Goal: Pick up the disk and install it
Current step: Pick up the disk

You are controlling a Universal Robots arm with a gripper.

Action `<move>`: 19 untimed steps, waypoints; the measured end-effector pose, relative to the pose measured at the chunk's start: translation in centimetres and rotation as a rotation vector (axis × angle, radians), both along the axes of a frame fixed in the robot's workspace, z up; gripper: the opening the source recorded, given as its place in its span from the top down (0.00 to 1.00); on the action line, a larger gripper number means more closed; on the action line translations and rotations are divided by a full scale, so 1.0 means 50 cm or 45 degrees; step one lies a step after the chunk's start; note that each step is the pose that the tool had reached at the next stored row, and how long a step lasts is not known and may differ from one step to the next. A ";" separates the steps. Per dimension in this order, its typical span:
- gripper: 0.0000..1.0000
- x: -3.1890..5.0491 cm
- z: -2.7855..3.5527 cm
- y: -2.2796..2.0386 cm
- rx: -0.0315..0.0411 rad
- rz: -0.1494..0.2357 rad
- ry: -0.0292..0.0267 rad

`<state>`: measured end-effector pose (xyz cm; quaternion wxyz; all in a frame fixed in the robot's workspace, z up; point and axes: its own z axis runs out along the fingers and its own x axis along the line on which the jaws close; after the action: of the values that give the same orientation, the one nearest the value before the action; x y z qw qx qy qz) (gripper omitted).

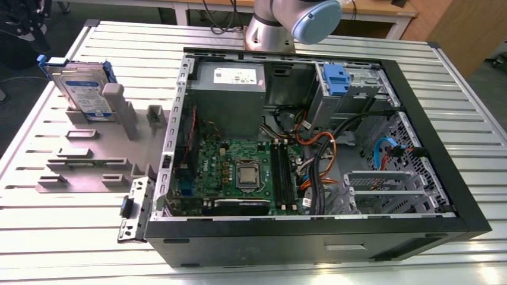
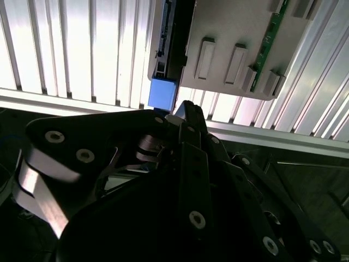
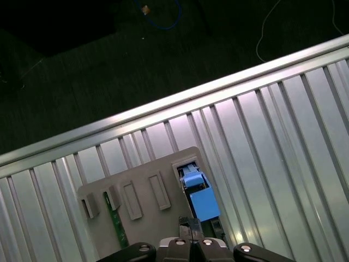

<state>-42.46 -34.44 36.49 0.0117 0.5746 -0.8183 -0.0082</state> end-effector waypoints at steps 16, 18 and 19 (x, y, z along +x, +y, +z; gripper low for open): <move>0.59 -0.004 -0.029 0.0190 0.0039 0.068 -0.0006; 0.53 -0.004 -0.035 0.0198 0.0040 0.092 -0.0007; 0.47 -0.004 -0.038 0.0205 0.0039 0.104 -0.0012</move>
<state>-42.66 -33.42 34.59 0.0108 0.6077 -0.7941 -0.0087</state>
